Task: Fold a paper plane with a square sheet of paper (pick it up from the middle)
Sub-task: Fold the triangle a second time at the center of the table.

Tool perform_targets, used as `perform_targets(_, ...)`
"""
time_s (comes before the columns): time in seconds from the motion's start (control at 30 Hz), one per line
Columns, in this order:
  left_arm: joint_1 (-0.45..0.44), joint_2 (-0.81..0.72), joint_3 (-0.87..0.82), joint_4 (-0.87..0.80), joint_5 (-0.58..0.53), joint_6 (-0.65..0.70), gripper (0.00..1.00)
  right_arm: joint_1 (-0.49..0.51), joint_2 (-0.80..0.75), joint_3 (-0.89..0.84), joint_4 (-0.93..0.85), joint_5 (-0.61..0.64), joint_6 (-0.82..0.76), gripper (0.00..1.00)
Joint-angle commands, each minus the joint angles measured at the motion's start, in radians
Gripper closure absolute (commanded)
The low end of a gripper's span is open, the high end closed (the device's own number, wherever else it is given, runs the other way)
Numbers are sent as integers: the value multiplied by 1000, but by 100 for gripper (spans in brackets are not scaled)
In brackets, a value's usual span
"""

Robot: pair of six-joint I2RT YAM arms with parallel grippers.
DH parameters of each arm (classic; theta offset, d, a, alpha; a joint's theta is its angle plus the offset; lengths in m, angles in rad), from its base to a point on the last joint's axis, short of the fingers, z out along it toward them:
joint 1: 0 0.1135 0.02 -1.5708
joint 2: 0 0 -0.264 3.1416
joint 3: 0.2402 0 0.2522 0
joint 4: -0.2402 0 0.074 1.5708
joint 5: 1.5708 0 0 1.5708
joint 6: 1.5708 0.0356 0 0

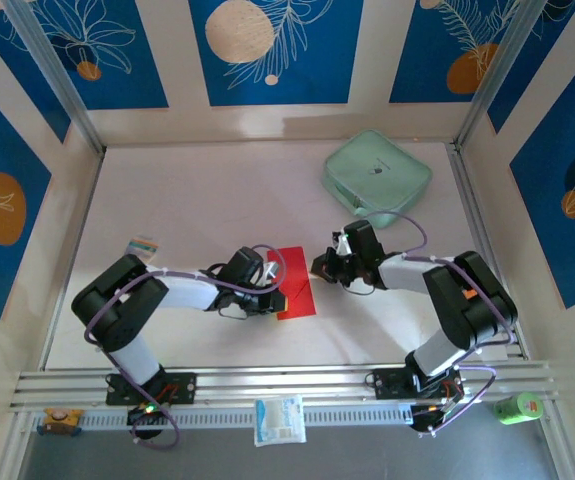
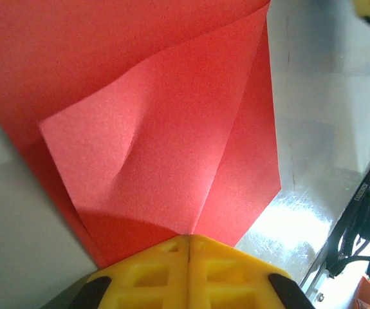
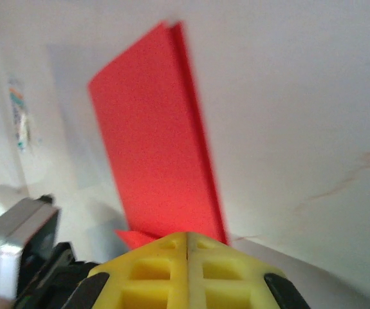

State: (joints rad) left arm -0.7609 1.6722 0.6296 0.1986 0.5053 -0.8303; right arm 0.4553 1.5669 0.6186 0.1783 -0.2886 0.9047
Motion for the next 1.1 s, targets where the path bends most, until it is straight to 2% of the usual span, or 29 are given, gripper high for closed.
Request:
perform_targets(0.0,12,19,-38,-93,-11,5,100,48,-10,33,-44,-24,-11,95)
perform_targets(0.17,11,11,-39,-80,-4,5,100,103,71,32,-28,8,21,96)
perform_targets(0.33,11,-21,-46,6,45,-40,100,102,129,-11,-1,43,57,99)
perform_targets(0.53,11,-83,15,5,47,-59,100,100,130,-43,31,39,73,100)
perform_targets(0.77,11,56,103,24,82,-61,99,102,128,-49,52,32,90,100)
perform_targets(0.93,11,115,89,7,12,-52,99,103,125,-62,63,31,98,100)
perform_targets(1.07,11,97,20,60,2,-112,99,105,117,-79,72,37,103,100)
